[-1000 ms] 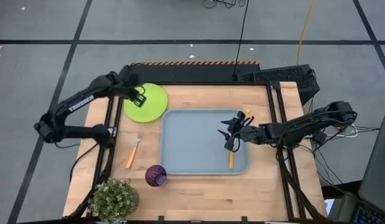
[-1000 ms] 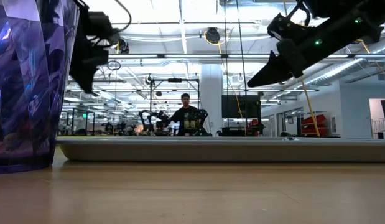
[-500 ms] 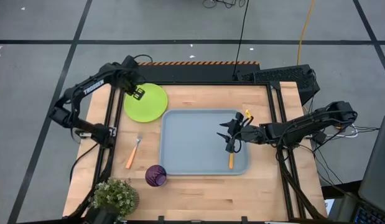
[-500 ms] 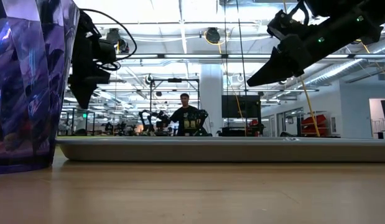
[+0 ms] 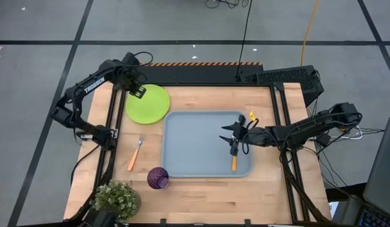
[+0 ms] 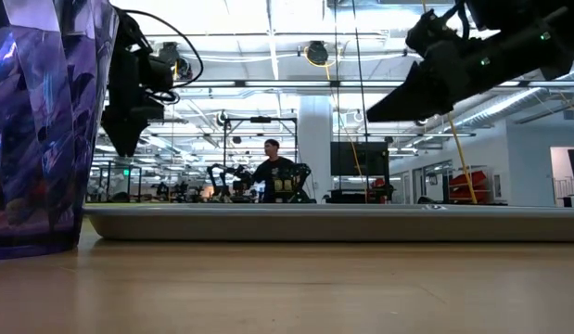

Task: Pick and place plate/cup/fork/spoon on tray
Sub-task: Put the green plate on the gray serving tray to the left side of the orange spoon

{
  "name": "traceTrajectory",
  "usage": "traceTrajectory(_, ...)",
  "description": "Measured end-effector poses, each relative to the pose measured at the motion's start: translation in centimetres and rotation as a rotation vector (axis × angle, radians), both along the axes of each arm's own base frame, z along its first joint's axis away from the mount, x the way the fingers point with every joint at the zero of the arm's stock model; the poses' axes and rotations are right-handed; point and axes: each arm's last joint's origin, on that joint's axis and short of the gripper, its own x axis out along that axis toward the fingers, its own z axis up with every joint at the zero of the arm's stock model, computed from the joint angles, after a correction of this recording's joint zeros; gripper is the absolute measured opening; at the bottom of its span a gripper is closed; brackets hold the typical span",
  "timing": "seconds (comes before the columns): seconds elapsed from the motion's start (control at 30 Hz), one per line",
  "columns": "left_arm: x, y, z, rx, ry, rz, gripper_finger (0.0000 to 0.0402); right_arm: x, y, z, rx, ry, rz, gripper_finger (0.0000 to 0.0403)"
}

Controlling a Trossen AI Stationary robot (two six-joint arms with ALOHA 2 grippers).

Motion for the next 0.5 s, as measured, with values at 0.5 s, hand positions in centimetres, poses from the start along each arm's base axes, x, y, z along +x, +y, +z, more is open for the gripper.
traceTrajectory(0.5, 0.5, 0.0, -1.8, -0.148, 0.041, 0.004, 0.0209, 0.2, 0.2, 0.4, 0.007, -0.036, 0.057, 0.0194)
